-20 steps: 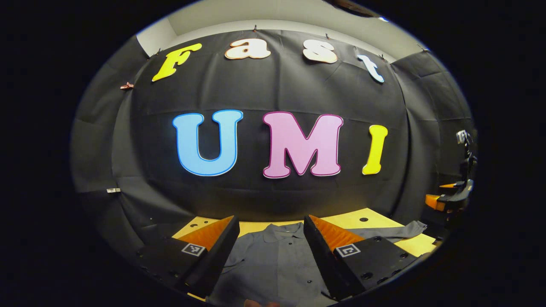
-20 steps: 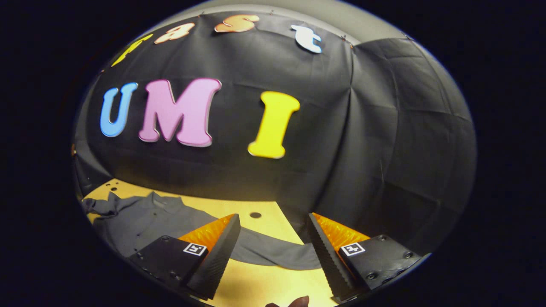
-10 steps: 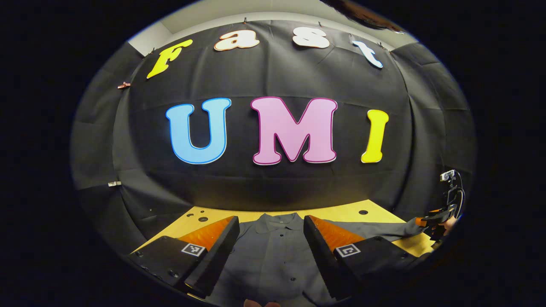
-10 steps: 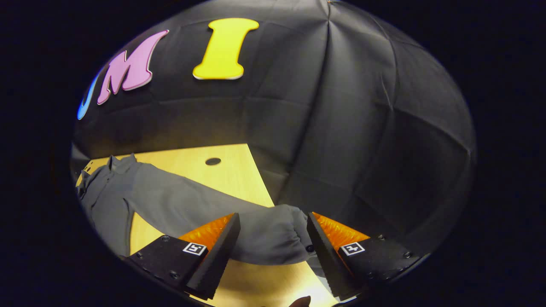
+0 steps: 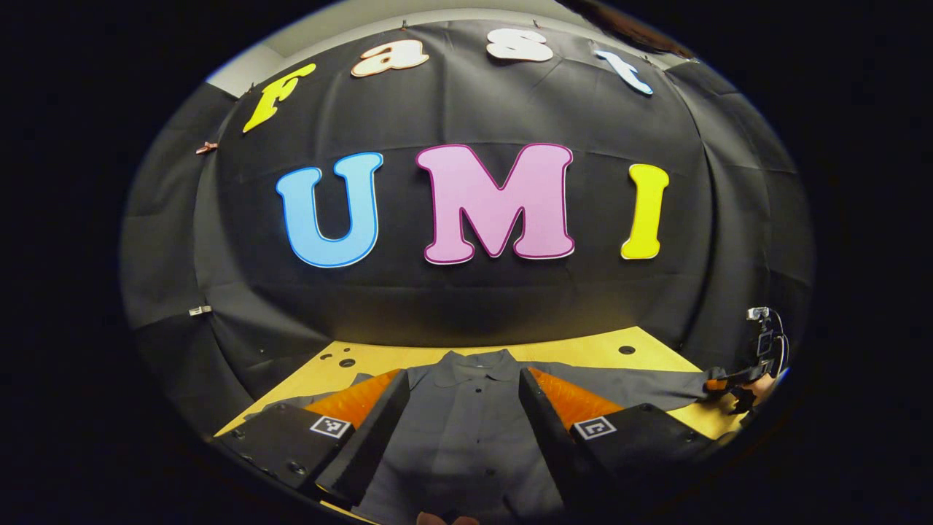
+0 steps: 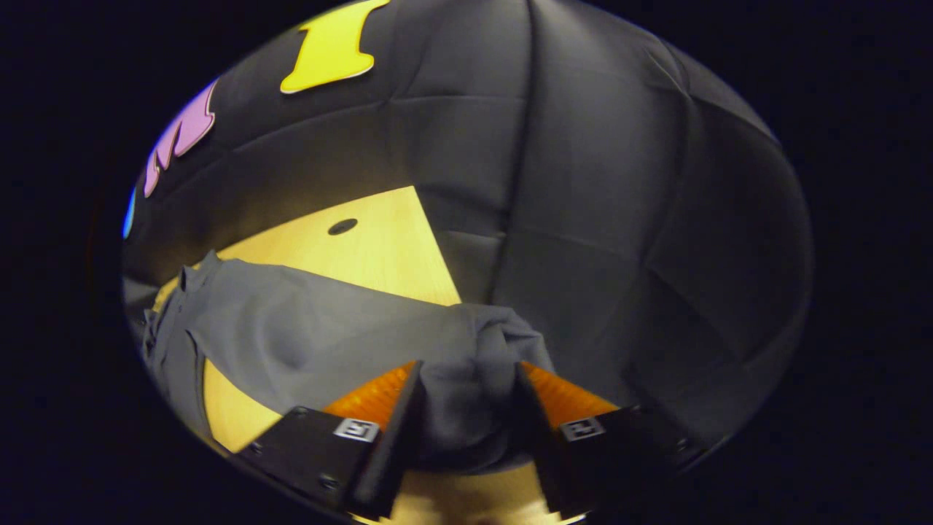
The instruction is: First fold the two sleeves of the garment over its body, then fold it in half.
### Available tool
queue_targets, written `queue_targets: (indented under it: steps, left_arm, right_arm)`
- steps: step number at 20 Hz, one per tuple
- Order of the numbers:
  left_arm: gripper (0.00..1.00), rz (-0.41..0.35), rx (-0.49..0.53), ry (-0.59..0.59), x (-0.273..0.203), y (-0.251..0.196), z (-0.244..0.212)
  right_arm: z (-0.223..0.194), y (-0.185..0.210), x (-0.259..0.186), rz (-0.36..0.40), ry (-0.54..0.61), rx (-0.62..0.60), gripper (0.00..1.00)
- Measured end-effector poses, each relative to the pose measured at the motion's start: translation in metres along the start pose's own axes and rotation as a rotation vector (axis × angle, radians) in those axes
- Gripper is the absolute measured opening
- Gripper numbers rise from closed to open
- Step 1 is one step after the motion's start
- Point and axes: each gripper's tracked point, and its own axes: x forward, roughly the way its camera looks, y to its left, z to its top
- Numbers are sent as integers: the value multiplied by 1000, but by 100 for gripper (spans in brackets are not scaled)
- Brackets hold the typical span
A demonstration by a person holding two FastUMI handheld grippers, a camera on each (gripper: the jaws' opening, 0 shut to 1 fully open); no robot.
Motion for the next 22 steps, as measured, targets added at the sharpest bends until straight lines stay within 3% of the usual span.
queue_targets:
  steps: [1, 4, 8, 12, 22]
  left_arm:
    - [95, -1, 3, -1, 1, 0, 2]
    - [98, -4, 6, -4, 1, 5, 0]
    - [98, -21, 14, -25, -6, 21, 3]
    - [98, -62, -16, -51, -11, 48, 3]
    - [98, -82, -60, -102, -32, 171, 11]
  right_arm:
    - [0, -3, 8, -27, -16, -22, 66]
    - [-2, -18, 3, -90, -38, -67, 8]
    - [31, -4, -38, -119, -179, -185, 5]
    - [52, 22, -94, -152, -271, -230, 5]
    - [60, 97, -230, -311, -452, -245, 5]
